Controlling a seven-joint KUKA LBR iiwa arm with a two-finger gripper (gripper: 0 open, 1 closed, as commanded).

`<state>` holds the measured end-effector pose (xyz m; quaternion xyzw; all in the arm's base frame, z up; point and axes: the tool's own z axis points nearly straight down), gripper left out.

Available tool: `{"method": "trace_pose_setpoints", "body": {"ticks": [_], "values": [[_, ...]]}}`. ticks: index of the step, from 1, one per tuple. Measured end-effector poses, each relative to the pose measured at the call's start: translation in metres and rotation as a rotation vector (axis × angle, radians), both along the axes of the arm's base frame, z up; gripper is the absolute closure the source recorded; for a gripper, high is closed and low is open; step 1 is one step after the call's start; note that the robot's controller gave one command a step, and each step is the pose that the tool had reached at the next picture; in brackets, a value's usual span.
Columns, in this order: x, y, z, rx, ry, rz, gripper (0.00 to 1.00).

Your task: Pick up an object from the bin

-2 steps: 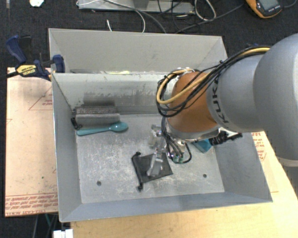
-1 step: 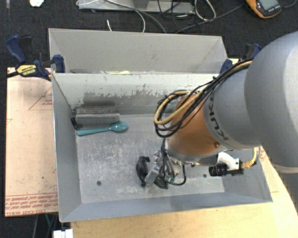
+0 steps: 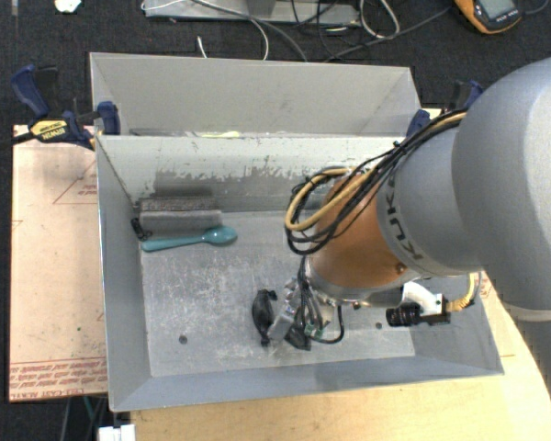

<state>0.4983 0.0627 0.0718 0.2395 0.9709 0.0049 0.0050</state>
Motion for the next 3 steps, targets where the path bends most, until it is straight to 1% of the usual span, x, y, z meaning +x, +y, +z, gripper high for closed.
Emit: {"method": "trace_pose_setpoints", "body": {"ticks": [1, 2, 3], "values": [[-0.007, 0.003, 0.068, -0.002, 0.009, 0.032, 1.0], [0.043, -0.026, 0.008, -0.005, 0.003, 0.535, 0.0], [0.047, -0.03, -0.001, -0.003, 0.01, 0.539, 1.0]]}}
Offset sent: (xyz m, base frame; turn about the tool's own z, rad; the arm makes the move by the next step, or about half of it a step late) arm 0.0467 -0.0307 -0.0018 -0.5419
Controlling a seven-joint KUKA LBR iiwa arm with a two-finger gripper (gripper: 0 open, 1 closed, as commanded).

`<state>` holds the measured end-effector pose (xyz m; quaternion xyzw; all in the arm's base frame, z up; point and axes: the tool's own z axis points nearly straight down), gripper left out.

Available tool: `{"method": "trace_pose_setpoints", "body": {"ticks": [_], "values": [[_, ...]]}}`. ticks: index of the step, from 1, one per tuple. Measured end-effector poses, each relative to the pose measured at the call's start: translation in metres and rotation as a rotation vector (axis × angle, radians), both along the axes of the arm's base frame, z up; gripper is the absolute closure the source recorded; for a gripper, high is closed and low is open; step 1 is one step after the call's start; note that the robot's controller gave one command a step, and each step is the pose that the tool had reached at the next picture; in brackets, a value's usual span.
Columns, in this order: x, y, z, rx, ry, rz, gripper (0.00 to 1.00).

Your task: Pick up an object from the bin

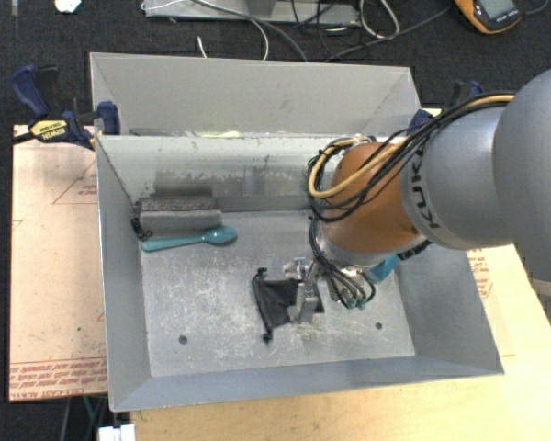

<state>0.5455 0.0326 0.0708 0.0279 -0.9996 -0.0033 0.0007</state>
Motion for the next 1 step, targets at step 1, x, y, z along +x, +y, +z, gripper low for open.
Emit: {"method": "trace_pose_setpoints", "body": {"ticks": [1], "values": [[0.0, 0.0, 0.0001, 0.0, 0.0, 0.0, 1.0]]}}
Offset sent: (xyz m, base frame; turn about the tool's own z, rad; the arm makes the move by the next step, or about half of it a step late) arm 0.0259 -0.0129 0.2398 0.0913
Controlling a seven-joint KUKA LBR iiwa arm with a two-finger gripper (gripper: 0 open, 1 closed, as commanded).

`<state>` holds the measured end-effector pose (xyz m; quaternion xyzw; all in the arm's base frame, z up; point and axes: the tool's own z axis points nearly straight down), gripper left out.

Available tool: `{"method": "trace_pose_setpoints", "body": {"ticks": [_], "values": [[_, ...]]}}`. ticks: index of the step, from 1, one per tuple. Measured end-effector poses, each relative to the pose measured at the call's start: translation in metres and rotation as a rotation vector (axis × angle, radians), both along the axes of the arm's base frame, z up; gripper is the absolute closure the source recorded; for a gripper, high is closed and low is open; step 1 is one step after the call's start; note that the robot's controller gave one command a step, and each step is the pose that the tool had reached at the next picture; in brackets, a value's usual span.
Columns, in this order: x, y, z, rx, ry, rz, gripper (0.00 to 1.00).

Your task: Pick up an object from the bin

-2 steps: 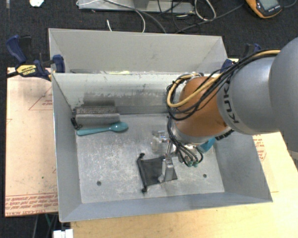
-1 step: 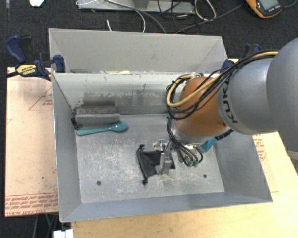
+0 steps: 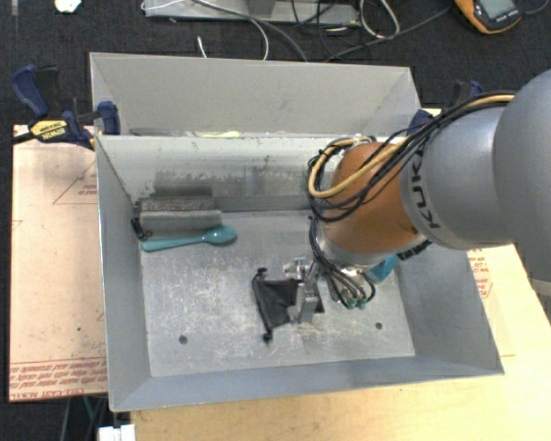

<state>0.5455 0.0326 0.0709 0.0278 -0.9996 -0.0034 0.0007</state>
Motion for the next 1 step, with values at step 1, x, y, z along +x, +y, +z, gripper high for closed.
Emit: {"method": "trace_pose_setpoints", "body": {"ticks": [1], "values": [[0.0061, -0.0029, 0.0648, 0.0, 0.002, -0.022, 1.0]]}}
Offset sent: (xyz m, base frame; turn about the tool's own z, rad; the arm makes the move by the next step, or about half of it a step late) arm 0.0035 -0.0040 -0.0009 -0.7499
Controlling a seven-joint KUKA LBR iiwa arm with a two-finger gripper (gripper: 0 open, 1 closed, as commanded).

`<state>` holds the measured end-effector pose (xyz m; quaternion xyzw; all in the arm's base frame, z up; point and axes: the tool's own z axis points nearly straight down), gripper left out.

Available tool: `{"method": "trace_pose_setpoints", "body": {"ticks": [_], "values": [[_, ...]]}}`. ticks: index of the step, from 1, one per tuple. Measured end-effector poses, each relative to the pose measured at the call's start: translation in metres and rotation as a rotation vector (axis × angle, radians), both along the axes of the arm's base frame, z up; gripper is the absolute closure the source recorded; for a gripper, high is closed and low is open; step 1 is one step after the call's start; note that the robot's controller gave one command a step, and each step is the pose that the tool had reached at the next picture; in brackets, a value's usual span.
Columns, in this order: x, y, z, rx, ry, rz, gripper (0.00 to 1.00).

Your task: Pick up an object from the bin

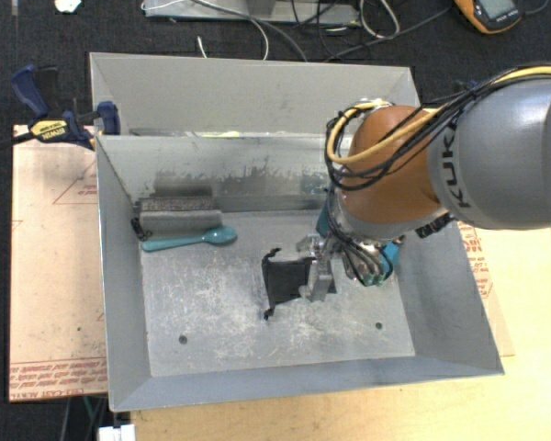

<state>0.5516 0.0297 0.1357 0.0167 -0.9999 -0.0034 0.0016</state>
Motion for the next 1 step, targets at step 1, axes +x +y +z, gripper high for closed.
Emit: {"method": "trace_pose_setpoints", "body": {"ticks": [1], "values": [[0.0017, 0.0002, -0.0009, 0.001, -0.008, 0.211, 1.0]]}}
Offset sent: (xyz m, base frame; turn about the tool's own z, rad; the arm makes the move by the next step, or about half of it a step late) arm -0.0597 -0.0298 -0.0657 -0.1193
